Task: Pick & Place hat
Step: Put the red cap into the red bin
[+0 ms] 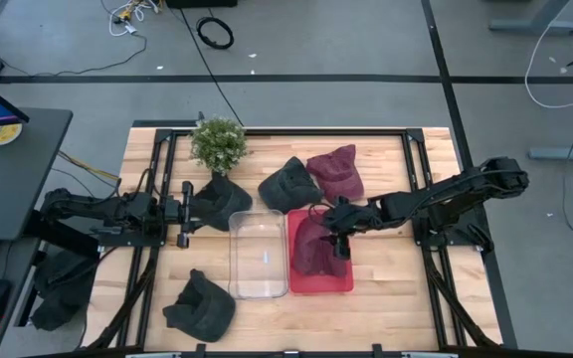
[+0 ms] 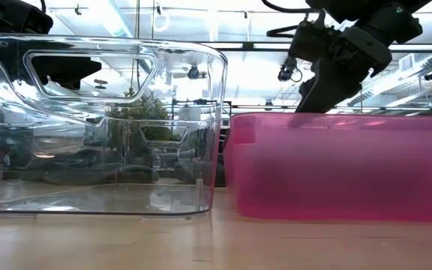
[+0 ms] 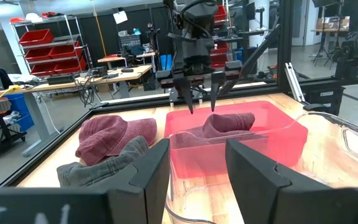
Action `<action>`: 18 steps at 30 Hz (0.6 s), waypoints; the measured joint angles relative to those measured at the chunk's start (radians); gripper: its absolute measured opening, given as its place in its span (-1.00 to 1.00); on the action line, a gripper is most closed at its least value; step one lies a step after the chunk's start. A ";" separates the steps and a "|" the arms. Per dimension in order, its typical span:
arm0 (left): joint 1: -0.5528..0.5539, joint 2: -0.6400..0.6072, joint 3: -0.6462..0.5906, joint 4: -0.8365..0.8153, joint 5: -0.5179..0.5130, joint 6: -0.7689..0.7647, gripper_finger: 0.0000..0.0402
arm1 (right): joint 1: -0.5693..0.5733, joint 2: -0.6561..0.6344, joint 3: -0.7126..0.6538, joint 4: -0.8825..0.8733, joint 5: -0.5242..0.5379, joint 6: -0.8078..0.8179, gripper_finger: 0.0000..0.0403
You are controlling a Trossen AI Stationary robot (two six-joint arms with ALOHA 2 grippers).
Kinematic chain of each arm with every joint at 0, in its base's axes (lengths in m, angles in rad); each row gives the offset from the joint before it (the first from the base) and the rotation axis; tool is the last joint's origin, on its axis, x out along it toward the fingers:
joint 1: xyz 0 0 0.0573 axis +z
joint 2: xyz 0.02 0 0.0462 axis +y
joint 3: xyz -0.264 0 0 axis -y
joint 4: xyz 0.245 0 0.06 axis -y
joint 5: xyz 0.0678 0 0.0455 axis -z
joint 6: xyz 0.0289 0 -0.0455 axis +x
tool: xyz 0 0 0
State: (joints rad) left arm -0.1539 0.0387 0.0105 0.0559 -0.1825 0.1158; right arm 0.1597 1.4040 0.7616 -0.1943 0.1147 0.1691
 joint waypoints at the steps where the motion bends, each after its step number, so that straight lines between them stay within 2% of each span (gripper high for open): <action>1: 0.000 0.000 0.000 0.000 0.000 0.000 -0.20 | -0.005 -0.004 0.000 0.000 0.000 -0.011 0.05; 7: 0.000 0.000 0.000 0.000 0.000 0.000 -0.20 | -0.054 -0.033 0.000 0.000 0.001 -0.024 0.09; 18: 0.000 0.000 0.000 0.000 0.000 0.000 -0.20 | -0.141 -0.041 0.000 -0.062 0.001 -0.066 0.01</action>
State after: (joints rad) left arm -0.1537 0.0391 0.0105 0.0555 -0.1825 0.1162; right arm 0.0186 1.3632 0.7612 -0.2561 0.1161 0.1035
